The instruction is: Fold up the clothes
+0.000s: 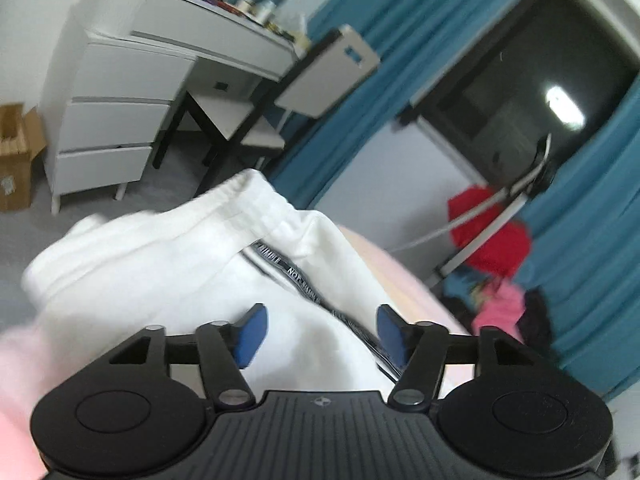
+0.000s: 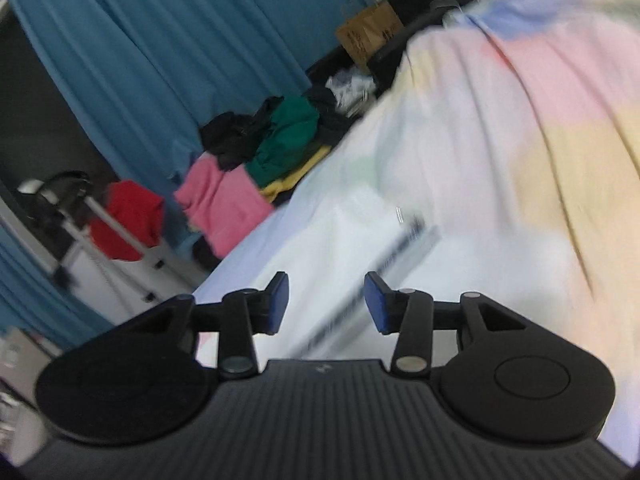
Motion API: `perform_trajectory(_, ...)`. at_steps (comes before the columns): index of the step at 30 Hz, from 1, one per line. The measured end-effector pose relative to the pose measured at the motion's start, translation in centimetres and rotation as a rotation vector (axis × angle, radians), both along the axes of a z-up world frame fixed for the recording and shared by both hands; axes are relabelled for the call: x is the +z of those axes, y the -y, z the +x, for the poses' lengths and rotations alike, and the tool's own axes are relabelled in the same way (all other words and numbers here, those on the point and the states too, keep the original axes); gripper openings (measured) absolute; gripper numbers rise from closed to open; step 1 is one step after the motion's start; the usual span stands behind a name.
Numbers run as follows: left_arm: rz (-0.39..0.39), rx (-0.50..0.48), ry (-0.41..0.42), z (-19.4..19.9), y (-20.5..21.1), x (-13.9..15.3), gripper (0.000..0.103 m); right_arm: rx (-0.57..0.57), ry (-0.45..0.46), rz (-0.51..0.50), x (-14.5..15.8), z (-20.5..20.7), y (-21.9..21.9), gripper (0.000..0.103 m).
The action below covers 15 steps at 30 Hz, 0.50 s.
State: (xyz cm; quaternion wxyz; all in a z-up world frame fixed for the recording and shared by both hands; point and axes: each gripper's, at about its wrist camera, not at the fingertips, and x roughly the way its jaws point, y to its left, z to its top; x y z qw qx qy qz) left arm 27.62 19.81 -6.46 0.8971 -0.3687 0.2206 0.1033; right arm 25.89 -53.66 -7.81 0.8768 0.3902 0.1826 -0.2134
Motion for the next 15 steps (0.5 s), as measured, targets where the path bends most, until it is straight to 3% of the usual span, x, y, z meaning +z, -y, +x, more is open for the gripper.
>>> perform_trajectory(3, -0.1, 0.067, 0.032, -5.7, 0.0, -0.8, 0.078, 0.054, 0.027, 0.116, -1.6, -4.0, -1.6, 0.046)
perform_trajectory(6, -0.193, 0.052, -0.049, -8.5, -0.5, -2.0, 0.076, 0.115, 0.027, 0.24, -3.5, -6.7, -2.7, 0.046)
perform_trajectory(11, -0.313, -0.055, -0.083, -8.8, -2.2, -4.1, 0.078, 0.22, -0.003, 0.405, -6.4, -8.2, -3.8, 0.046)
perform_trajectory(15, -0.379, 0.054, -0.113, -7.3, -3.0, -7.4, 0.072, 0.226, -0.002, 0.477, -8.4, -6.4, -4.0, 0.046)
